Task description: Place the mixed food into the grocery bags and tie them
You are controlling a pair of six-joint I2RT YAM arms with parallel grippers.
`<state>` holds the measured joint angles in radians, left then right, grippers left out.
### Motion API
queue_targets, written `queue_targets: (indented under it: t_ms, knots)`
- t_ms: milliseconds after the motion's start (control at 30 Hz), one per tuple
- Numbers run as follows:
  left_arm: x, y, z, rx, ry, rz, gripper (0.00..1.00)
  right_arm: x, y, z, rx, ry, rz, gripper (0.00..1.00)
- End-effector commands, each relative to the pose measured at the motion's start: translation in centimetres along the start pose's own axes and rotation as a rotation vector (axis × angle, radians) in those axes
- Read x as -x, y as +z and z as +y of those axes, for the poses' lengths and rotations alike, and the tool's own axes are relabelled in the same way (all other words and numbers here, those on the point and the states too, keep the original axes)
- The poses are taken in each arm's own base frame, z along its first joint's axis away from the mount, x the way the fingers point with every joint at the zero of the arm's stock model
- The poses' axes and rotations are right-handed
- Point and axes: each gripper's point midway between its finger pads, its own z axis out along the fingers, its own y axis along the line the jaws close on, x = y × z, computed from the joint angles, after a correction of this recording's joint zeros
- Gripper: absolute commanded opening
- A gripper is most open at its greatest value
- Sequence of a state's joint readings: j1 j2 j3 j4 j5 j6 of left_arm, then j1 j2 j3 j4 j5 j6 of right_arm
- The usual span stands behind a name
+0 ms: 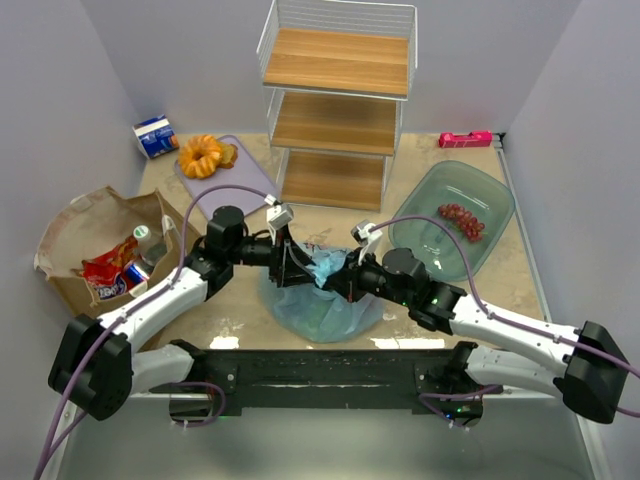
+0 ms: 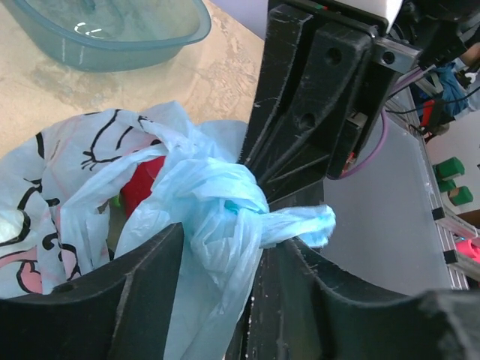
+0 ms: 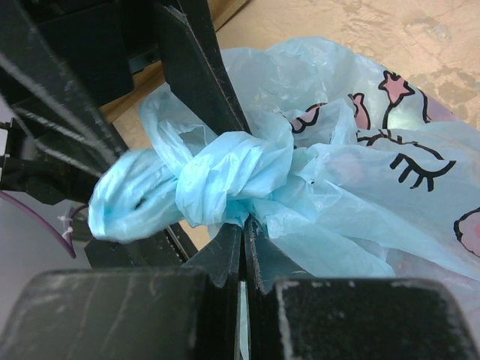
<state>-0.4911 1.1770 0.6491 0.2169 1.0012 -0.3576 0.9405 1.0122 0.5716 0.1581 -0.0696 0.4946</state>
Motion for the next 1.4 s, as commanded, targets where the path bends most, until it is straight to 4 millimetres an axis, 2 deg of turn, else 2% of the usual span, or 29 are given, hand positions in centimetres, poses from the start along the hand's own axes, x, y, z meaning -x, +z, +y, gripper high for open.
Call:
queue_targets:
  t_ms: [0,167,267,433,533,567,633,667,767,900,1100,1300,1367]
  knots:
    - [0.1,-0.5,-2.1,-0.076,0.013,-0.013,0.65,1.7,0.6,0.4,-0.001,-0.012,-0.06,0.0]
    - [-0.5,-0.5,-2.2,-0.082,-0.004,-0.006,0.77,1.9,0.7,0.3,-0.005,-0.012,-0.064,0.0]
    - [-0.7,-0.2,-2.3,-0.094,-0.016,0.005,0.81,1.9,0.8,0.3,-0.006,-0.018,-0.062,0.0]
    - [0.1,0.3,-2.0,-0.082,-0.014,-0.007,0.84,1.7,0.9,0.2,-0.005,-0.025,-0.055,0.0]
    - [0.0,0.7,-1.4,-0.058,-0.022,0.003,0.76,1.7,0.8,0.3,-0.001,-0.029,-0.053,0.0]
    - [-0.1,0.7,-1.3,-0.055,-0.023,0.016,0.65,1.7,0.7,0.2,-0.005,-0.03,-0.053,0.0]
    - [-0.4,0.9,-0.6,-0.031,-0.034,0.028,0.54,1.7,0.6,0.2,-0.006,-0.039,-0.051,0.0]
    - [-0.4,0.8,-0.5,-0.025,-0.036,0.033,0.45,1.6,0.5,0.2,-0.006,-0.044,-0.05,0.0]
    - [-0.3,0.9,-0.2,-0.008,-0.035,0.025,0.3,1.2,0.4,0.0,-0.009,-0.049,-0.036,0.0]
    - [0.7,0.9,-0.7,-0.02,-0.026,-0.025,0.25,-0.3,0.3,-0.7,-0.03,-0.047,0.009,0.0]
    - [1.8,0.8,-1.3,-0.035,-0.018,-0.063,0.18,-1.6,0.0,-1.7,-0.07,-0.045,0.04,0.0]
    - [1.8,0.8,-2.1,-0.074,-0.018,-0.063,0.18,-2.2,-0.4,-2.3,-0.098,-0.059,0.069,0.0]
    - [1.5,0.8,-2.0,-0.077,-0.026,-0.055,0.24,-2.0,-0.6,-2.1,-0.094,-0.055,0.061,0.0]
